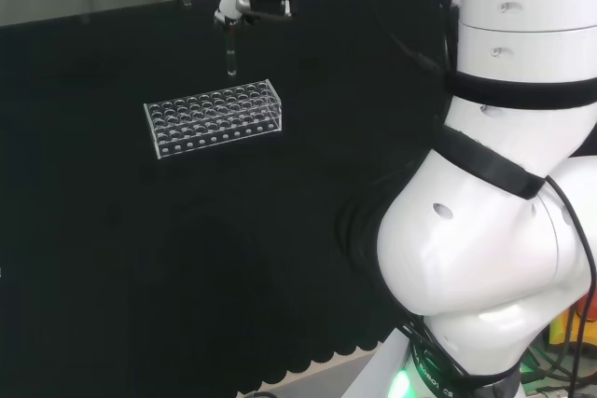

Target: Shake the test tube.

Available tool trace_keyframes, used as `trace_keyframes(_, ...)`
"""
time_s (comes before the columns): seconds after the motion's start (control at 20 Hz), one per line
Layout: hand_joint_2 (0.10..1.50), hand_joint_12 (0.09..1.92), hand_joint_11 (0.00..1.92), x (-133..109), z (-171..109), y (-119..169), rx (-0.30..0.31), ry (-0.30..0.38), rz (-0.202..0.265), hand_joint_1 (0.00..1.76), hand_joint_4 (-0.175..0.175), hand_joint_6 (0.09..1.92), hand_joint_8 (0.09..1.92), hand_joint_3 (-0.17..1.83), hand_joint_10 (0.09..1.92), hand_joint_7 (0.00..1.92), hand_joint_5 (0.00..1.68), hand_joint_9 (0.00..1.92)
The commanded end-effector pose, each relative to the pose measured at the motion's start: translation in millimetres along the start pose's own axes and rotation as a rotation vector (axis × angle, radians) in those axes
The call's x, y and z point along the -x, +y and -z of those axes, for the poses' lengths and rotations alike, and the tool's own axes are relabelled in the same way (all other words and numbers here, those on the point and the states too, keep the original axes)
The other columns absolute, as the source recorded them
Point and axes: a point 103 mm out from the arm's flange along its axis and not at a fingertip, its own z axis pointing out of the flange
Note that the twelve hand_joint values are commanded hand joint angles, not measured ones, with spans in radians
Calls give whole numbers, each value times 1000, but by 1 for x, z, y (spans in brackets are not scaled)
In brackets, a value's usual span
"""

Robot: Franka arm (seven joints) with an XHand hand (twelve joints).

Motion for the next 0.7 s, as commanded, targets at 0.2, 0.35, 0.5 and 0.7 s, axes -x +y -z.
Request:
trace_keyframes(0.2,592,1067,1059,-5,39,-17,51,0,20,1318,-175,730,739,784,639,1301,1246,1507)
trace_keyframes(0.35,591,1070,1057,-16,39,-17,53,2,24,1318,-175,730,739,785,639,1302,1247,1508)
trace_keyframes(0.5,590,1073,1056,-37,35,-15,49,10,48,1318,-175,730,738,787,639,1302,1247,1508)
trace_keyframes(0.7,589,1076,1054,-73,33,-15,43,12,107,1318,-175,729,738,788,639,1303,1248,1508)
